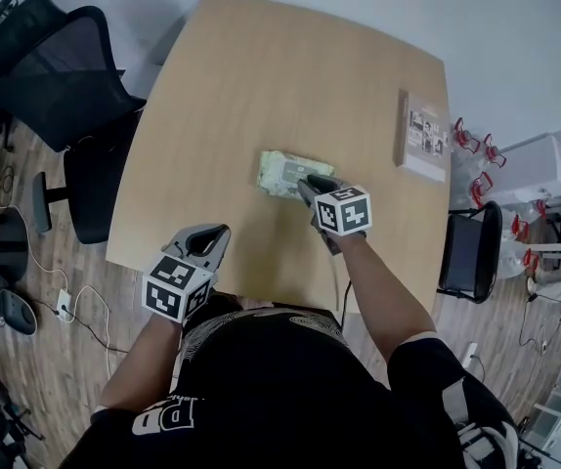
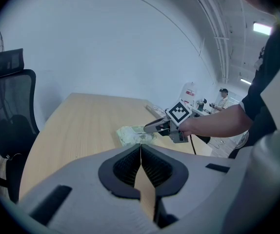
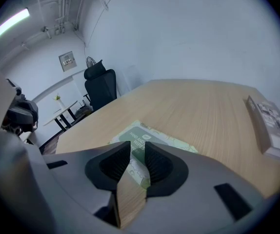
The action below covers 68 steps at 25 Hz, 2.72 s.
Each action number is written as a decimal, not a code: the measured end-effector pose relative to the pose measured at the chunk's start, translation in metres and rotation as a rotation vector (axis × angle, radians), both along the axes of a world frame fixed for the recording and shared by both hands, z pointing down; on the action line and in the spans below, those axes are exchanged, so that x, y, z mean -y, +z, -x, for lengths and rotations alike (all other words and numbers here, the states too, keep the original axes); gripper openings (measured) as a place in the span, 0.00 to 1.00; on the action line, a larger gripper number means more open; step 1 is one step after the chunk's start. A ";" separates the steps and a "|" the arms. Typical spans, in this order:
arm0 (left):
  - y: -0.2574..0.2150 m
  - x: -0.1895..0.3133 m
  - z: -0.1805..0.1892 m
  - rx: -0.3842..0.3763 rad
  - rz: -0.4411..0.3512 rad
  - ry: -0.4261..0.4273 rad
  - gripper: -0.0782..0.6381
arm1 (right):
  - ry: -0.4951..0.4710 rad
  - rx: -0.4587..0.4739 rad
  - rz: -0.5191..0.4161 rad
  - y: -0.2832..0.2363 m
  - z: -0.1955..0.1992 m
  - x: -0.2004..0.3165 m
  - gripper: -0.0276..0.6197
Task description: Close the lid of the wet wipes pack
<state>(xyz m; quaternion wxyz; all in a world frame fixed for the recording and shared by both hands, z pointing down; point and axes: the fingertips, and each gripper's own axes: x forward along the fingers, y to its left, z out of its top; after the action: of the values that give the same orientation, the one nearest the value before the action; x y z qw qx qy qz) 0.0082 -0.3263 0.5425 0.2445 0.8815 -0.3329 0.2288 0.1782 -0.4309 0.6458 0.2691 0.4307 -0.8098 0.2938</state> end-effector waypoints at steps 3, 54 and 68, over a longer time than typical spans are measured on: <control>0.001 -0.001 0.002 0.002 0.002 -0.006 0.14 | -0.008 -0.053 -0.021 0.008 0.000 0.000 0.19; -0.028 -0.004 0.008 -0.135 -0.076 0.247 0.14 | 0.193 -0.061 -0.224 -0.064 0.027 -0.072 0.17; -0.056 -0.041 -0.020 -0.185 -0.138 0.321 0.14 | 0.198 0.153 -0.341 -0.148 0.055 -0.158 0.05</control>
<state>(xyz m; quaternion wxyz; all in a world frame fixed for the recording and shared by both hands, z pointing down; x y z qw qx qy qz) 0.0286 -0.2858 0.4867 0.1733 0.9553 -0.1790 0.1592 0.1235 -0.2726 0.4976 0.0998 0.5237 -0.8197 0.2095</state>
